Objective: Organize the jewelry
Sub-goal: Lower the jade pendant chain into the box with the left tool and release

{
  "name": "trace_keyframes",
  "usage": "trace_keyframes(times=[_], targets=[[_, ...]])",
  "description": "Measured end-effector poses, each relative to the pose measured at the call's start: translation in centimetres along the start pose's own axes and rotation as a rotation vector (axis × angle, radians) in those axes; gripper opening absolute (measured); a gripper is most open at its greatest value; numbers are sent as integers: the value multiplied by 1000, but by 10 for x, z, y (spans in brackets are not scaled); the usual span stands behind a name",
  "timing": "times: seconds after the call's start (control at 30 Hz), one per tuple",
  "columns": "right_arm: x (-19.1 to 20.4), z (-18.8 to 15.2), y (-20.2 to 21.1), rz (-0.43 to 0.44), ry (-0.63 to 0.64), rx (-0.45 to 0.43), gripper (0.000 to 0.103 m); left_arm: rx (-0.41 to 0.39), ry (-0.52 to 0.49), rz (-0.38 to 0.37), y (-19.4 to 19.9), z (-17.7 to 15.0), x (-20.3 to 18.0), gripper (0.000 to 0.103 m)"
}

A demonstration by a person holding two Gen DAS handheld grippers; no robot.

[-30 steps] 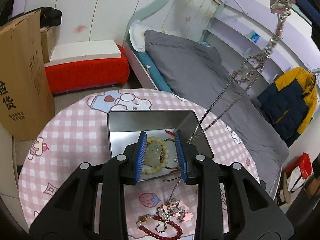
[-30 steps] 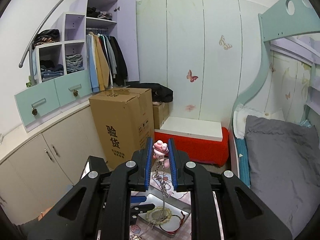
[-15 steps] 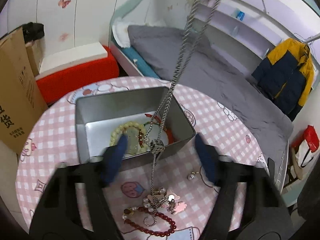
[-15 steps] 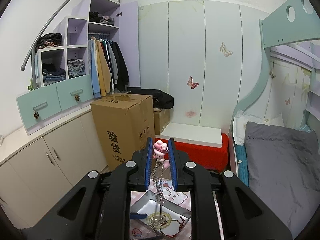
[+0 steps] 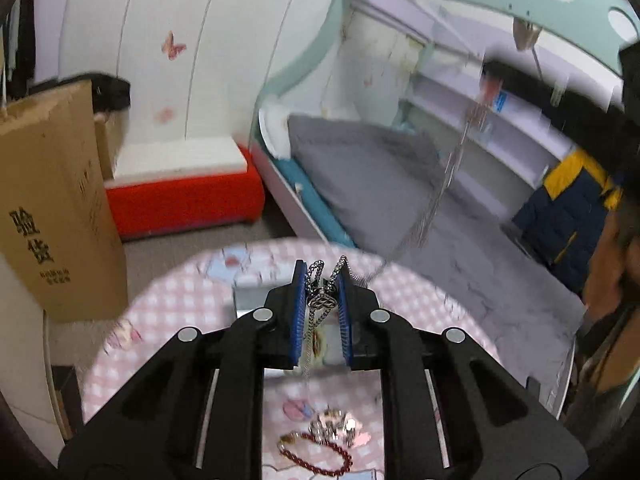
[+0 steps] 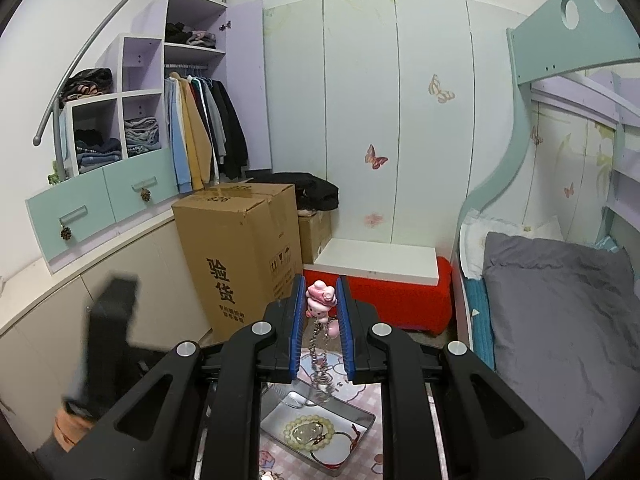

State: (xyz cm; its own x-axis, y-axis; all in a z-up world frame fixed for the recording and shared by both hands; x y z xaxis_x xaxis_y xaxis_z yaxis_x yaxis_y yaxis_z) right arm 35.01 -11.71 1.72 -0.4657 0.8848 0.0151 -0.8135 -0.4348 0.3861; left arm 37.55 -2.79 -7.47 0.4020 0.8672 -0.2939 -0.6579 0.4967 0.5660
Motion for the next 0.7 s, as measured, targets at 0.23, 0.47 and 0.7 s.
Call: trace_keyframes(times=[0.23,0.47,0.7], targets=[[-4,-15,-17,13,-19,44,14,-68,-50,4,7,41,-20,15],[-7,-54,-42,27,-55,129,14,7,-25,12,-28,22,-10,15],[-11,-110,-69,38,-115,242,14,145,26,36,-75,-24,15,15]])
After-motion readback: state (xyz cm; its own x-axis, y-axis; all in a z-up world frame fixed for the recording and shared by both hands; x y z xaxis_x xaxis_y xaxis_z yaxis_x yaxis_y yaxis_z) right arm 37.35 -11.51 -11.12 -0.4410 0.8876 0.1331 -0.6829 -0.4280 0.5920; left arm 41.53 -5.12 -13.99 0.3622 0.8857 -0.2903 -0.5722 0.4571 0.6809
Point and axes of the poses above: each gripper's, at about its wrist camera, not at the fingertips, and y roughly against the way its jaws point, x to its left, z to its top, the point moved 8 cm from there along -y, roughly the way its jaws point, and after that the axes turned 2 degrees about y, right-handed, at the moved point
